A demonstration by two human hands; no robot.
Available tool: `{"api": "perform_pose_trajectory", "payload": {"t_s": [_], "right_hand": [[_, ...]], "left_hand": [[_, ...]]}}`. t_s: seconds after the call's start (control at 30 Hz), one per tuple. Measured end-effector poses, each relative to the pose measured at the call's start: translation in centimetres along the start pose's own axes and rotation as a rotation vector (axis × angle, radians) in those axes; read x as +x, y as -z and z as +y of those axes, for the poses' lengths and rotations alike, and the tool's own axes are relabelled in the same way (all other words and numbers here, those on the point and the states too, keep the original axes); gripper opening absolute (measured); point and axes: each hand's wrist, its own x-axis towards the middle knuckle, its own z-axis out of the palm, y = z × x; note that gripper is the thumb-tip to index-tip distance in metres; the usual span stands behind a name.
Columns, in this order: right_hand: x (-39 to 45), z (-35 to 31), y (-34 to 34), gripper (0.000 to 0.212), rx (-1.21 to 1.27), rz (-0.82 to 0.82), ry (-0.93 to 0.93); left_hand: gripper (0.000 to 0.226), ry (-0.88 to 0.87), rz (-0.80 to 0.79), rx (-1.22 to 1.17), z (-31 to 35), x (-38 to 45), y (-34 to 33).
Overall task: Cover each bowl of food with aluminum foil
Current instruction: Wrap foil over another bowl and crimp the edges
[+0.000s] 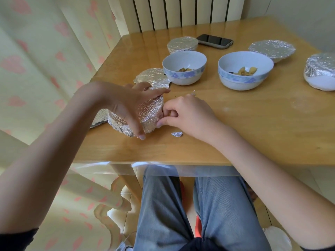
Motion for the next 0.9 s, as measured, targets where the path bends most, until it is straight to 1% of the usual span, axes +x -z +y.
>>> {"api": "perform_pose_trajectory", "payload": {"t_s": [0.07,0.13,0.23,0.33,0.5,0.6,0.67,0.9], "right_hand": [[0.4,0.4,0.3,0.034,0.015,-0.016,0.005],[0.9,0.6,0.6,0.037,-0.033,-0.019,0.014],[2.1,0.7,1.4,0.048,-0.125,-0.018,0.018],[3.0,1.0,1.7,0.052,-0.135,-0.073,0.011],[3.2,2.1,1.1,0.055,0.011,-0.098,-0.043],[3.3,2.7,1.1,0.05,0.189,-0.122,-0.016],[3.5,2.7,1.2,0.046,0.264,-0.12,0.004],[4.8,2.4,2.0,0.041,0.279,-0.266,0.036]], "left_hand": [[0.137,0.001,0.007,-0.002,0.0,0.0,0.0],[0.135,-0.001,0.018,-0.009,-0.1,-0.1,0.0],[0.134,0.0,0.034,-0.022,-0.2,-0.1,-0.2],[0.134,0.003,0.048,-0.019,-0.2,0.0,-0.3],[0.132,0.003,0.039,-0.018,0.0,-0.2,-0.2],[0.132,0.007,0.039,-0.02,0.0,-0.2,-0.2],[0.132,0.012,0.036,-0.02,0.0,-0.2,-0.3],[0.129,0.014,0.026,-0.009,0.1,-0.2,-0.1]]}}
